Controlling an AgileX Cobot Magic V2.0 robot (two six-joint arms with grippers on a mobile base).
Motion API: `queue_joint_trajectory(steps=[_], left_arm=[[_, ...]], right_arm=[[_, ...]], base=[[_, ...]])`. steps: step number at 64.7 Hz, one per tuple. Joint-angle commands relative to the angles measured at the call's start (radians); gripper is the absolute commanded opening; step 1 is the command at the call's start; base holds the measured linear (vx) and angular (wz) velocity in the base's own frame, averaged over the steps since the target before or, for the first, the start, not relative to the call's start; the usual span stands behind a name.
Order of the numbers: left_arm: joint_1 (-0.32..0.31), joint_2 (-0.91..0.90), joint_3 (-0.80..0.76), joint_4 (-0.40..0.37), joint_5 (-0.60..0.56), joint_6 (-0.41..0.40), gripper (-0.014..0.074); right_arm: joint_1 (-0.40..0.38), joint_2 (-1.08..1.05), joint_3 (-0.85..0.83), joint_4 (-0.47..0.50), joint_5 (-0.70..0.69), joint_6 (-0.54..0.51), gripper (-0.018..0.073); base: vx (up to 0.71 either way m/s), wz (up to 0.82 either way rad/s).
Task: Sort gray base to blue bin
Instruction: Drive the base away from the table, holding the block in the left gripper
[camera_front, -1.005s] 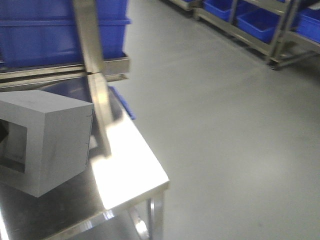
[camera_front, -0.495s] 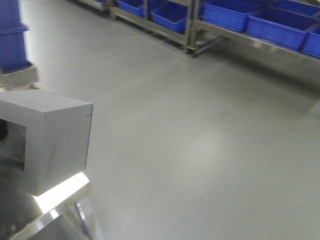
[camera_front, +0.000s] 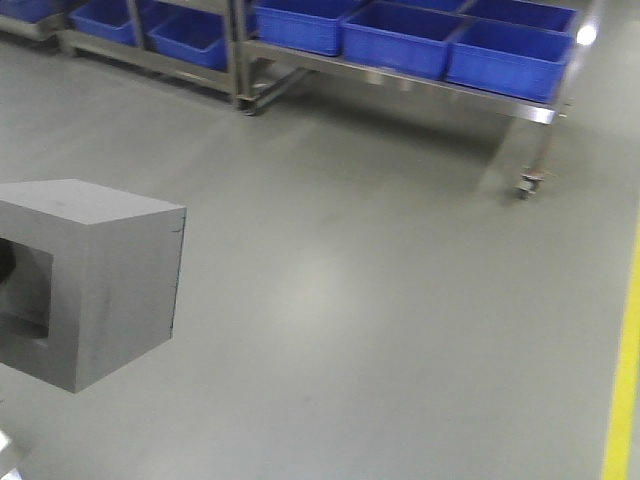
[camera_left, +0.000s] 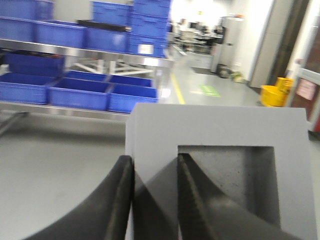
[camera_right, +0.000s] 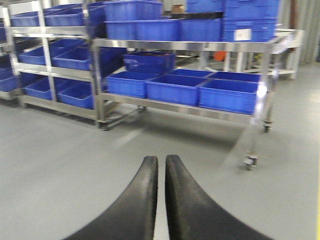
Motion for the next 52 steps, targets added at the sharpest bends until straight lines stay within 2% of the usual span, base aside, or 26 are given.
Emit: queue_joint_trajectory(steps=[1,33,52], left_arm=[[-0.006,0.0,-0.031,-0.003,-0.106,-0.004,0.0004],[-0.006,0.0,-0.031,-0.003,-0.106,-0.004,0.0004],[-0.006,0.0,-0.031,-0.003,-0.106,-0.004,0.0004]], right_arm=[[-0.004,-0.008,0.001,-0.004,-0.077,-0.007,-0.0004],[-0.004,-0.008,0.001,-0.004,-0.075,-0.007,-0.0004],[-0.004,-0.008,0.001,-0.004,-0.075,-0.007,-0.0004]], base=[[0.12,-0.62],[0.17,-0.64],[0.26,-0.32]])
